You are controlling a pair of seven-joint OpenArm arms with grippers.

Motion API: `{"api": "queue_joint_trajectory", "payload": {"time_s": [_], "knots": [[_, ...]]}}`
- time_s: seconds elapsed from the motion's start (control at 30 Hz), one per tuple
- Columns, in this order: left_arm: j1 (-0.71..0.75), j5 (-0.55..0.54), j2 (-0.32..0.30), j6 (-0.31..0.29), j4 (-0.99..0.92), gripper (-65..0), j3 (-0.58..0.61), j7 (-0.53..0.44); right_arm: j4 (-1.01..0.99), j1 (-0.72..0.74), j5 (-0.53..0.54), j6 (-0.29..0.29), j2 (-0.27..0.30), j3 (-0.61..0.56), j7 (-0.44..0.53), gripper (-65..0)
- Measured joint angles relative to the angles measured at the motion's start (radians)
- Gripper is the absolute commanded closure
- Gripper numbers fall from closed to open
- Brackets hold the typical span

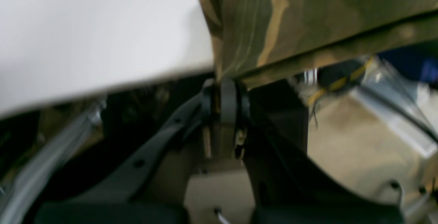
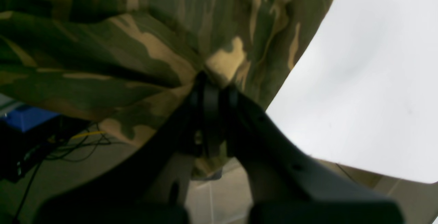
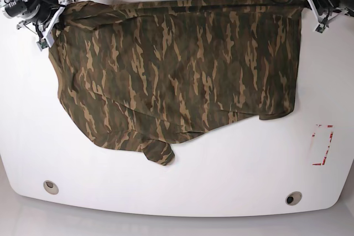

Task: Layout the t-shirt on the table in an organized manner, then fold the t-shirt properly
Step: 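Lay the shirt flat on the table, dragging it back with both grippers, then release the shirt with the left gripper and move it to the shirt's side edge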

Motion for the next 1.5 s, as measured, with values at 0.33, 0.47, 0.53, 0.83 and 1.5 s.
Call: {"api": "queue_joint_trajectory", "payload": {"time_s": [0.33,0.47,0.53,0.83,1.5], "knots": [[0.071,0.045,-0.035,0.003,0.0,0.0,-0.067,0.021,0.0,-0.012,-0.036,-0.001,0.003,0.007,-0.011,0.0],[0.052,0.032,-0.064,0.003,0.0,0.0,-0.067,0.008,0.0,0.02,-0.036,0.0,0.006,0.007,-0.011,0.0],[0.016,0.027,-0.066,0.003,0.0,0.0,-0.067,0.008,0.0,0.036,-0.032,0.0,0.006,0.006,-0.011,0.0],[-0.231,0.026,-0.103,0.003,-0.002,0.0,-0.058,0.004,-0.001,0.076,-0.033,0.0,0.011,0.006,-0.007,0.0],[-0.375,0.041,0.019,0.003,-0.011,-20.4,0.134,0.019,-0.001,0.084,-0.031,0.0,0.0,0.006,-0.007,0.0]]}}
